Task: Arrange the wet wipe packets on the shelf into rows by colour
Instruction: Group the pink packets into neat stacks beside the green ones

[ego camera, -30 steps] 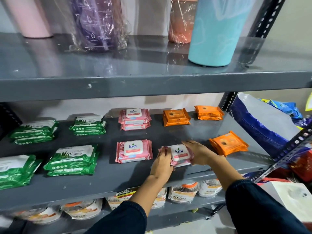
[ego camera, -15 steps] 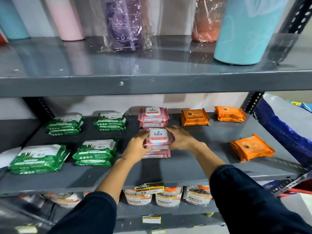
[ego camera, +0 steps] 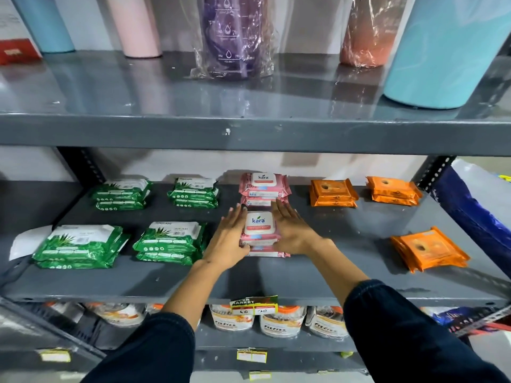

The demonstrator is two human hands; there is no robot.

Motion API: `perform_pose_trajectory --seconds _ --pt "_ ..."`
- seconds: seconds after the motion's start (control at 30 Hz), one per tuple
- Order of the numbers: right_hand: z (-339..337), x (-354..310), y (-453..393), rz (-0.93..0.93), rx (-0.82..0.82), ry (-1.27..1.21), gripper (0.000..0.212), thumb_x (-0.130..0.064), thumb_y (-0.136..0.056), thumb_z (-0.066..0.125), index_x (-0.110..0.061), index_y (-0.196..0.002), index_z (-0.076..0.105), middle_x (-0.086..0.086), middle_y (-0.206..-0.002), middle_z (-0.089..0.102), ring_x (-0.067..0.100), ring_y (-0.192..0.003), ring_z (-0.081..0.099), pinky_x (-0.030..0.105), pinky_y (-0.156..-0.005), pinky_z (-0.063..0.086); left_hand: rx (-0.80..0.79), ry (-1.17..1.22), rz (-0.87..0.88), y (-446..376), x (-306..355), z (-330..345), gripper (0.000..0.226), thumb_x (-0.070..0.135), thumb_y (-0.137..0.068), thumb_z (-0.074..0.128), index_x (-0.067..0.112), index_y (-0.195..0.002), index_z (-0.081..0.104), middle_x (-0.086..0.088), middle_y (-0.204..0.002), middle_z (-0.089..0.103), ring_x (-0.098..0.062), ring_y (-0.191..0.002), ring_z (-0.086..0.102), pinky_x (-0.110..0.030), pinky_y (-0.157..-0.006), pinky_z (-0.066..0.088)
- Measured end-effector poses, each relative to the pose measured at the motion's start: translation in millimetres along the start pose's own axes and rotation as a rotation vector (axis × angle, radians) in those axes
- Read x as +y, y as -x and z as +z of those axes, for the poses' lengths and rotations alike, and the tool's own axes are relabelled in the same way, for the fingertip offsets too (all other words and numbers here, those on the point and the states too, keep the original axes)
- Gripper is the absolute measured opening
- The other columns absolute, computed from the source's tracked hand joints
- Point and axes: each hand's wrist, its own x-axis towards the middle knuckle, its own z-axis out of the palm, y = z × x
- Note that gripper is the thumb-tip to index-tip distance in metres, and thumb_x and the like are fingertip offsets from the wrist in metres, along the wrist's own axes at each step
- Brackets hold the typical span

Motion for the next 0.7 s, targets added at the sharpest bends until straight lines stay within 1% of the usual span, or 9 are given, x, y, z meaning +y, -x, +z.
perform_pose_trajectory --seconds 0.03,0.07,0.13,0.17,0.27,0.4,0.57,0.63,0.7 --pt "6 -3 4 -0.028 0.049 0.045 0.099 -0.051 -0.084 0.051 -0.009 -0.149 -0.011 0.009 -0.16 -0.011 0.025 -0.148 -0.012 0.04 -0.121 -0.001 -0.002 -0.098 0.052 1 2 3 0.09 0.024 -0.085 0.062 0.009 -0.148 0.0 -0.01 -0.159 -0.004 -0.025 -0.147 -0.004 -0.033 -0.119 -0.003" --pt "14 -5 7 -0.05 0.085 0.092 0.095 -0.048 -0.085 0.047 -0.007 -0.149 -0.011 0.011 -0.16 -0.012 0.024 -0.147 -0.014 0.039 -0.121 -0.006 -0.015 -0.185 0.092 2 6 6 0.091 0.027 -0.085 0.059 0.008 -0.148 -0.004 -0.01 -0.158 -0.008 -0.023 -0.146 -0.008 -0.031 -0.118 -0.008" --pt "30 -10 13 -0.052 0.103 0.155 0.092 -0.032 -0.087 0.051 -0.006 -0.148 -0.011 0.012 -0.16 -0.013 0.025 -0.147 -0.016 0.038 -0.12 -0.01 -0.06 -0.284 0.115 5 11 14 0.094 0.03 -0.083 0.058 0.008 -0.148 -0.006 -0.009 -0.159 -0.009 -0.02 -0.146 -0.009 -0.029 -0.117 -0.011" --pt "36 -10 13 -0.033 0.113 0.164 0.091 -0.027 -0.087 0.052 -0.006 -0.148 -0.012 0.013 -0.16 -0.013 0.025 -0.147 -0.015 0.038 -0.12 -0.01 -0.065 -0.302 0.107 5 13 16 0.095 0.031 -0.082 0.059 0.007 -0.148 -0.005 -0.009 -0.159 -0.008 -0.02 -0.146 -0.009 -0.029 -0.118 -0.01" --pt "38 -9 10 -0.007 0.118 0.186 0.084 -0.022 -0.09 0.05 -0.006 -0.148 -0.009 0.013 -0.16 -0.01 0.025 -0.148 -0.012 0.039 -0.119 -0.01 -0.064 -0.323 0.094 4 16 18 0.093 0.029 -0.082 0.059 0.007 -0.148 -0.003 -0.01 -0.159 -0.005 -0.02 -0.147 -0.007 -0.031 -0.119 -0.009" --pt "40 -12 10 0.017 0.12 0.178 0.086 -0.011 -0.087 0.053 -0.007 -0.149 -0.007 0.012 -0.16 -0.01 0.025 -0.148 -0.01 0.04 -0.123 -0.005 -0.076 -0.315 0.081 4 17 20 0.092 0.024 -0.082 0.059 0.008 -0.148 -0.002 -0.009 -0.159 -0.004 -0.021 -0.147 -0.007 -0.033 -0.121 -0.006" --pt "41 -12 10 0.019 0.127 0.176 0.087 -0.012 -0.088 0.054 -0.008 -0.149 -0.007 0.011 -0.16 -0.01 0.026 -0.148 -0.01 0.039 -0.12 -0.007 -0.104 -0.299 0.073 2 13 21 0.093 0.021 -0.082 0.06 0.008 -0.148 -0.004 -0.009 -0.159 -0.006 -0.021 -0.147 -0.008 -0.035 -0.121 -0.005" --pt "37 -13 10 0.023 0.124 0.186 0.084 -0.018 -0.09 0.051 -0.007 -0.149 -0.008 0.011 -0.16 -0.011 0.026 -0.148 -0.011 0.041 -0.119 -0.009 -0.116 -0.275 0.076 2 14 17 0.094 0.021 -0.082 0.059 0.008 -0.147 -0.006 -0.009 -0.159 -0.01 -0.021 -0.146 -0.011 -0.036 -0.121 -0.007" --pt "32 -20 10 0.025 0.15 0.17 0.083 -0.027 -0.091 0.049 -0.007 -0.149 -0.008 0.01 -0.16 -0.01 0.026 -0.148 -0.012 0.045 -0.119 -0.009 -0.072 -0.213 0.07 5 10 10 0.094 0.024 -0.083 0.059 0.008 -0.147 -0.008 -0.01 -0.158 -0.014 -0.021 -0.145 -0.015 -0.035 -0.12 -0.01"
